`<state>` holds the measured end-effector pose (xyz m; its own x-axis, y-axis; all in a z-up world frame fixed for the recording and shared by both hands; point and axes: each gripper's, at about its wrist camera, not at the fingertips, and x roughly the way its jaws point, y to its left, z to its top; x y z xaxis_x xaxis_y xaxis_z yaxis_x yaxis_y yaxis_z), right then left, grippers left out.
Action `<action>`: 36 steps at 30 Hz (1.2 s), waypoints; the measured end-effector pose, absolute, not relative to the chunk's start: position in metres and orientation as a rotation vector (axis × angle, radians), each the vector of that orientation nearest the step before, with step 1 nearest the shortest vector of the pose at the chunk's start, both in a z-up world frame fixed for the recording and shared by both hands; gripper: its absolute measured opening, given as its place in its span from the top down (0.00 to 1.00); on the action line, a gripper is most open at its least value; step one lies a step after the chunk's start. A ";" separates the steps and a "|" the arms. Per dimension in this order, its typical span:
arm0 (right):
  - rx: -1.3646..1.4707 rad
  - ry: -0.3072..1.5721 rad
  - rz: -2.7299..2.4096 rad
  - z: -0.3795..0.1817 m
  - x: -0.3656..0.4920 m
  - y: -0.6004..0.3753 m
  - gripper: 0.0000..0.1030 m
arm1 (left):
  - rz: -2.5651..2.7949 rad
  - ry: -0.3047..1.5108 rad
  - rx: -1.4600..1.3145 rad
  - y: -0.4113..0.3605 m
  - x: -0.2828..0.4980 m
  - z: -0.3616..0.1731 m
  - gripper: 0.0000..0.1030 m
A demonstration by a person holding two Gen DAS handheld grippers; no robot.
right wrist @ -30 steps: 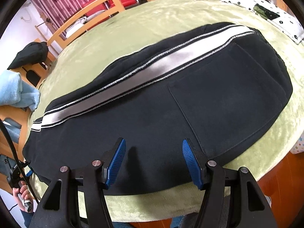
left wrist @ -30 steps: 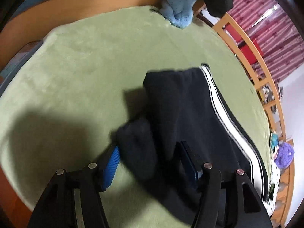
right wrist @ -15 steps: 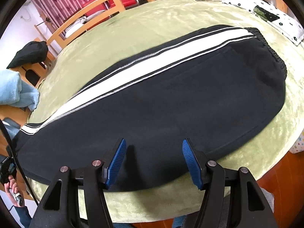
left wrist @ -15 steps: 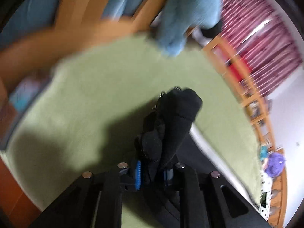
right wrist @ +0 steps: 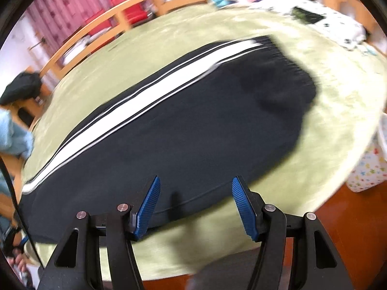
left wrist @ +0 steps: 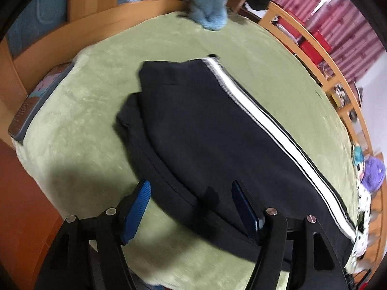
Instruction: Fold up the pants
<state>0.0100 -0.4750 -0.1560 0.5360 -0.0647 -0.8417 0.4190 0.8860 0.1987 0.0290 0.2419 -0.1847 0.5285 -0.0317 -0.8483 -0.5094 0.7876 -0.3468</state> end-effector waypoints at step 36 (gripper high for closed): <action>0.569 0.944 -0.397 -0.184 0.045 -0.648 0.40 | 0.287 0.854 -0.559 0.216 0.020 -0.159 0.36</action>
<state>0.0448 -0.6477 -0.1838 0.5328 -0.0729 -0.8431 0.5516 0.7854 0.2807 0.0196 0.2157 -0.1587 0.6310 0.0188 -0.7756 -0.4531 0.8203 -0.3488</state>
